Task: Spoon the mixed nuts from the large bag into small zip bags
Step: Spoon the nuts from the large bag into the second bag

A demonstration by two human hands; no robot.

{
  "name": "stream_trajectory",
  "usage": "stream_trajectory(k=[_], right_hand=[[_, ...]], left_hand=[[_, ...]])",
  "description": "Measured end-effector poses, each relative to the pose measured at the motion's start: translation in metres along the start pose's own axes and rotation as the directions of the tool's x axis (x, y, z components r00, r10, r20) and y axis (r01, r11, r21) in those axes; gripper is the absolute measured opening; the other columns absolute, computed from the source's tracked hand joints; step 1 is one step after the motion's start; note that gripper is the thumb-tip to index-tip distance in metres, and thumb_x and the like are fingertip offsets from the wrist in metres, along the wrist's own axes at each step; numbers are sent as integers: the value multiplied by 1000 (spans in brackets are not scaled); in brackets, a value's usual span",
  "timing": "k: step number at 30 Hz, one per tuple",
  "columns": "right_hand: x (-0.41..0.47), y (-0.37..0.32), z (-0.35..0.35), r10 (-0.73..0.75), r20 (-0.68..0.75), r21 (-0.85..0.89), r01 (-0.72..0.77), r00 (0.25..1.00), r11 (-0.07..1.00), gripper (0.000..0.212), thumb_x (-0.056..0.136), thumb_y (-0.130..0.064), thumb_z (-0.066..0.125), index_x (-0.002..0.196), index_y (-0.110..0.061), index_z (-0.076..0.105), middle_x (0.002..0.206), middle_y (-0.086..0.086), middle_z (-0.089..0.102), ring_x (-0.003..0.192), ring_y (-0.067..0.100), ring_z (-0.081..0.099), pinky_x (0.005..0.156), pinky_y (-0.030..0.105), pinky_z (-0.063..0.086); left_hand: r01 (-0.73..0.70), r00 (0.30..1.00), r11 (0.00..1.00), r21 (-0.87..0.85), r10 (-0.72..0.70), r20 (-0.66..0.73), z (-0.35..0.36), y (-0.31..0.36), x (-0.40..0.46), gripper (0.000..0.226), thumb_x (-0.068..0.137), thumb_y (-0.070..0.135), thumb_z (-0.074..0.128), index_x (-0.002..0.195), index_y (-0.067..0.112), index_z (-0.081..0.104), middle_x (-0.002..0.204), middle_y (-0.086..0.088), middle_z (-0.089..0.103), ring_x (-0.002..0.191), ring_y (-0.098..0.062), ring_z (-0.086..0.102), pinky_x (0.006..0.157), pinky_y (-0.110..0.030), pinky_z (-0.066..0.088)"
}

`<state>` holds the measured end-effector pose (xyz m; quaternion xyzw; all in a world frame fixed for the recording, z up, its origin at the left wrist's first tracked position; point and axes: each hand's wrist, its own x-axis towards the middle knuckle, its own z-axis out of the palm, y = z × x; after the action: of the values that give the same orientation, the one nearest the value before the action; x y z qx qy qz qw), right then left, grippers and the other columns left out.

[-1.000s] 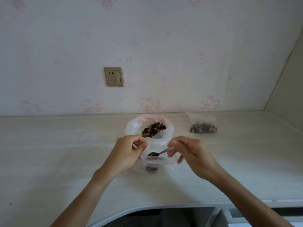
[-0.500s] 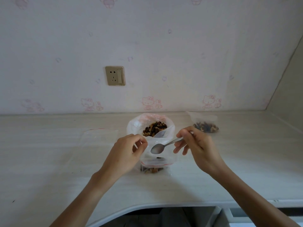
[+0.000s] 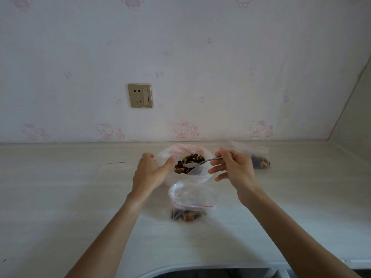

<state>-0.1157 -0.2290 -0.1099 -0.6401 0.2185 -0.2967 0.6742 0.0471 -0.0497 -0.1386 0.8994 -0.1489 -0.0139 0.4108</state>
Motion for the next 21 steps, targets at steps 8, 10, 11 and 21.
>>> stream_trajectory(k=[8, 10, 11, 21], right_hand=[[12, 23, 17, 114, 78, -74, -109, 990, 991, 32, 103, -26, 63, 91, 1, 74, 78, 14, 79, 72, 29, 78, 51, 32, 61], [14, 27, 21, 131, 63, -60, -127, 989, 990, 31, 103, -24, 63, 90, 2, 74, 79, 15, 78, 72, 30, 78, 51, 32, 61], [15, 29, 23, 133, 54, -51, -131, 990, 990, 31, 103, -23, 63, 89, 3, 74, 79, 16, 78, 72, 30, 78, 51, 32, 61], [25, 37, 29, 31, -24, -116, -34, 999, 993, 27, 105, -21, 59, 99, 0, 74, 77, 12, 78, 69, 26, 77, 50, 32, 61]], left_hand=[[-96, 995, 988, -118, 95, -14, 19, -5, 3, 16, 90, 37, 71, 91, 29, 57, 88, 11, 64, 80, -9, 61, 60, -25, 41], [-108, 994, 977, -181, 107, -17, 18, -3, 2, 15, 89, 29, 73, 98, 25, 62, 92, 8, 67, 83, -9, 63, 62, -25, 44], [-112, 994, 971, -209, 113, -8, 18, -1, 2, 16, 89, 28, 73, 100, 23, 63, 93, 8, 68, 84, -10, 64, 63, -25, 46], [-70, 996, 959, -275, 84, 38, 16, 1, -1, 25, 82, 13, 76, 102, 24, 65, 94, 7, 71, 86, -12, 68, 64, -26, 52]])
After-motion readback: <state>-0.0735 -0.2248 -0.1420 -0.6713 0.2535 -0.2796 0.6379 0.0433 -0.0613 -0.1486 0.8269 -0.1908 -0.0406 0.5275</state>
